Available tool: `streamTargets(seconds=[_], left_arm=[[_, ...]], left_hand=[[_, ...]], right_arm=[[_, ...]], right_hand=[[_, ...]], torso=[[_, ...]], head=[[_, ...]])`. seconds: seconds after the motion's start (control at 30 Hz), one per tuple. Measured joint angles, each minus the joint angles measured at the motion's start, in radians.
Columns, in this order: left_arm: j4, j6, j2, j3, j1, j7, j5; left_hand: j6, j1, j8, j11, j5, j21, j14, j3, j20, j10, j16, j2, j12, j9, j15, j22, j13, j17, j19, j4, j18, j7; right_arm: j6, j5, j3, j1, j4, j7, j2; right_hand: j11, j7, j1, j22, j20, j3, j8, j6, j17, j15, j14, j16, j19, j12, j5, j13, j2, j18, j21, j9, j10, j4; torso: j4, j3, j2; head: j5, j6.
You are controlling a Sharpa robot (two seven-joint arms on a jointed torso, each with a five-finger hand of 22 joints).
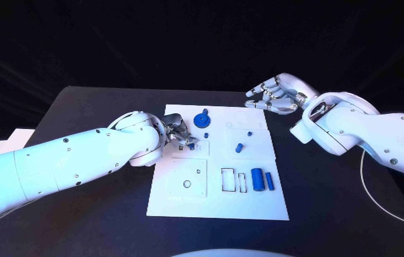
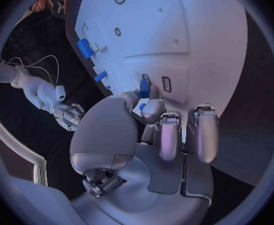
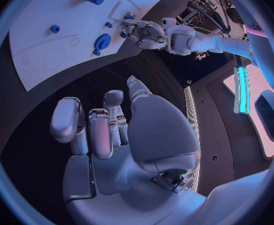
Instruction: Assemble the parts on the task board
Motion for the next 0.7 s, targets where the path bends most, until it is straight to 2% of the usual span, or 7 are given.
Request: streamTargets(seconds=[0.7], left_arm=[[0.005, 0.029, -0.001, 0.002, 0.000, -0.007, -0.005]], left_hand=[[0.011, 0.000, -0.004, -0.003, -0.001, 0.000, 0.000, -0.003, 0.000, 0.004, 0.000, -0.015, 0.000, -0.007, 0.000, 0.000, 0.003, 0.000, 0.000, -0.006, 0.000, -0.003]], right_arm=[[0.002, 0.003, 0.000, -0.001, -0.001, 0.002, 0.001]], right_hand=[[0.000, 0.000, -0.005, -0.003, 0.000, -0.009, 0.000, 0.000, 0.000, 0.000, 0.000, -0.004, 0.000, 0.000, 0.004, -0.001, 0.005, 0.000, 0.000, 0.000, 0.000, 0.009]], torso=[[0.0007, -0.0004, 0.000]], head=[[0.002, -0.004]])
